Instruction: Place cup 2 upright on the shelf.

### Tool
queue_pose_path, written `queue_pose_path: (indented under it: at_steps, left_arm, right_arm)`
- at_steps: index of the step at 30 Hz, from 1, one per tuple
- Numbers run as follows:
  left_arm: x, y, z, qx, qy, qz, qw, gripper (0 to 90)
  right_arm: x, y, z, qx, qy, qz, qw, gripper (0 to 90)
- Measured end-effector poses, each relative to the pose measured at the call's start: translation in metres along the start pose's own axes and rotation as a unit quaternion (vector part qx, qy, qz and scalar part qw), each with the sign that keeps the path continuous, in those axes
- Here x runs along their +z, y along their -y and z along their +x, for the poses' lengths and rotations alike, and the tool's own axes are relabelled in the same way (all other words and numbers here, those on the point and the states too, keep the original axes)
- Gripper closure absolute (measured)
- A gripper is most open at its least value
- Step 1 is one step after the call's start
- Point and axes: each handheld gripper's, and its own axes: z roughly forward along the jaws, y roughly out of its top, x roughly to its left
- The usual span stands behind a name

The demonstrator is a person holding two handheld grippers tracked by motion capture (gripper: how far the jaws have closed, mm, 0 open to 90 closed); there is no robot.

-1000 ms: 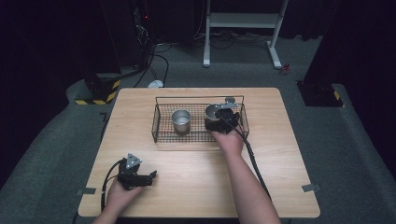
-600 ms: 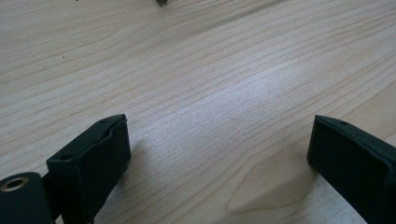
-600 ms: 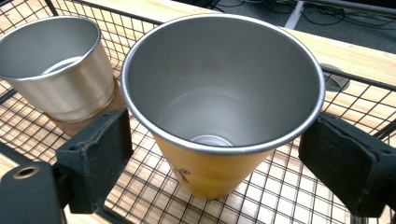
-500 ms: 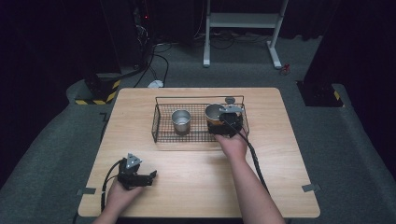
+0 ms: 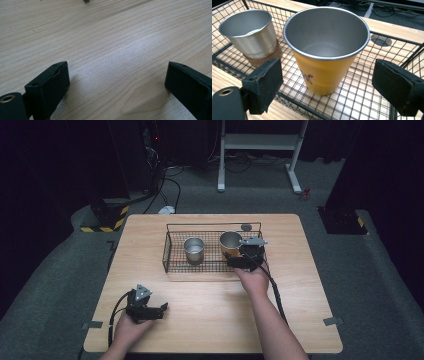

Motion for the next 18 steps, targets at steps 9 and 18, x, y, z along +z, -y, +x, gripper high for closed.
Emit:
queue_pose_path:
  at_steps: [9,18]
  left_arm:
    - [0.000,0.000,0.000,0.000,0.000,0.000,1.0000,6.0]
    - [0.000,0.000,0.000,0.000,-0.001,-0.001,1.0000,6.1]
  right_arm:
    - [-0.013,0.005,-0.001,-0.002,-0.003,-0.011,0.9999,9.7]
    - [-0.026,0.012,0.001,-0.006,-0.005,-0.023,0.9997,9.7]
